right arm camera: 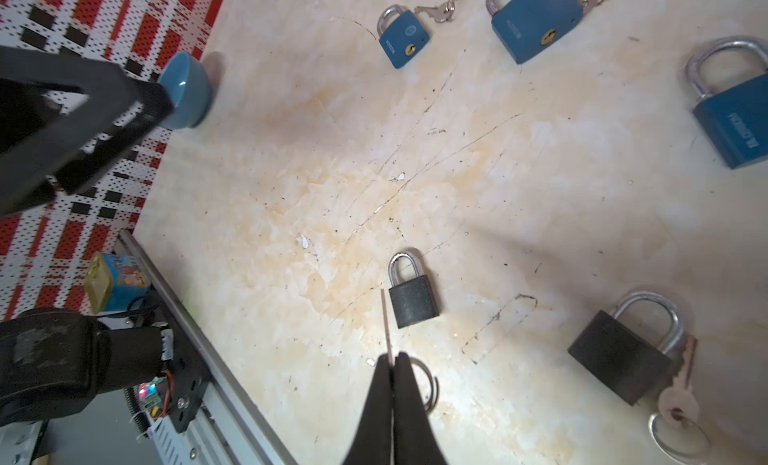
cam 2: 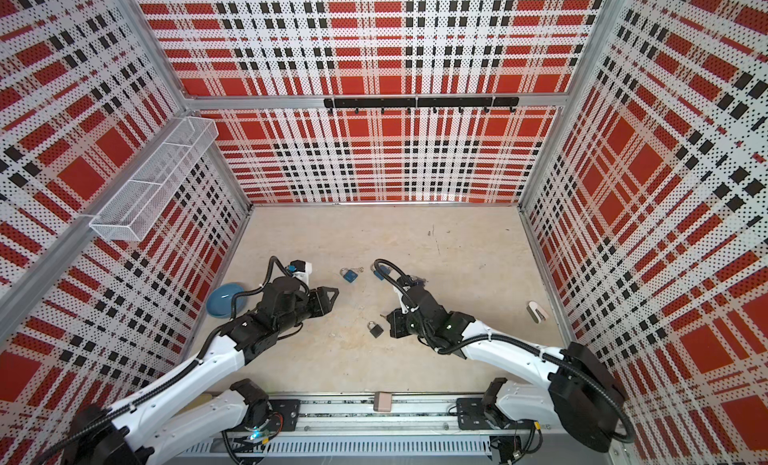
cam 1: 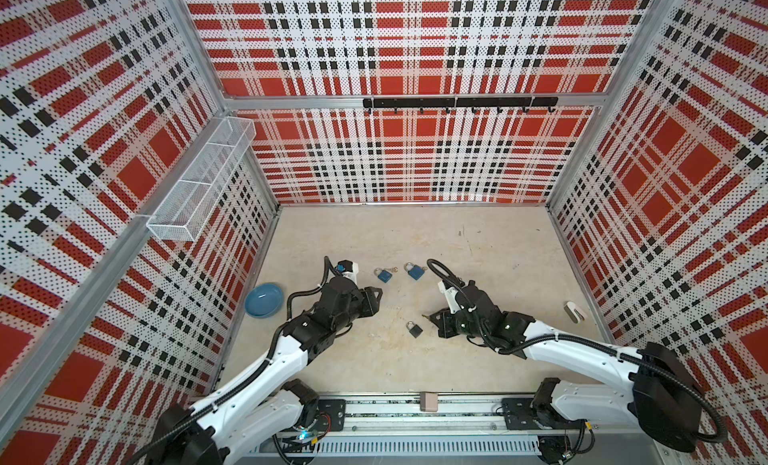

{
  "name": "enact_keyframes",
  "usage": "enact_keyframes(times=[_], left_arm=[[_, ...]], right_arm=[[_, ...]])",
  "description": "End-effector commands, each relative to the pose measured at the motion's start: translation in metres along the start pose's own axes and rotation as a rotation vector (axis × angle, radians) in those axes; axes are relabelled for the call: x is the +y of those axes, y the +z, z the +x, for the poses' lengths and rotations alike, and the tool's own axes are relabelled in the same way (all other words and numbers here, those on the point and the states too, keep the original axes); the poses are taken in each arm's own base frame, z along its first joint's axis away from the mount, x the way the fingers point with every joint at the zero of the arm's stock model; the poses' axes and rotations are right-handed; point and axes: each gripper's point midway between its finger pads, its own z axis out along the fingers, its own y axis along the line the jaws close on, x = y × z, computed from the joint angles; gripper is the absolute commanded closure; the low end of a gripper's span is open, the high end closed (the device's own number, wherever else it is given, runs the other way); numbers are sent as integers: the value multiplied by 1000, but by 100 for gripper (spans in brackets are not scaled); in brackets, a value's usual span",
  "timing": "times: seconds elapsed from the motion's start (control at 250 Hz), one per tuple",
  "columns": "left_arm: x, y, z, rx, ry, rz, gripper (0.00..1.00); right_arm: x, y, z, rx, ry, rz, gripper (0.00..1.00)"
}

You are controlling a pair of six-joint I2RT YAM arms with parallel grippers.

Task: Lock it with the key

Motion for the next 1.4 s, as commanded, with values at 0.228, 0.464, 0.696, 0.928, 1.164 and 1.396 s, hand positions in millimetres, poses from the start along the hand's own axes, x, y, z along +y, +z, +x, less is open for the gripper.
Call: enact_keyframes(times=[0.228, 0.464, 0.696, 0.928, 1.164, 1.396], left_arm=[[28, -8, 10, 5, -14, -84, 47], [31, -9, 10, 4, -29, -86, 47], [34, -10, 8, 3, -38, -91, 47], [35, -11, 8, -1, -42, -91, 46], [35, -12, 6, -5, -45, -89, 46], [35, -14, 5, -12, -47, -88, 46]], right_arm=[[-7, 32, -1, -39, 50, 20, 100], [-11, 52, 12, 4, 79, 24, 100], [-16, 63, 20, 33, 88, 36, 100], [-18, 67, 25, 47, 97, 40, 100], [-18, 65, 26, 43, 102, 42, 92], [-18, 62, 26, 41, 94, 54, 85]])
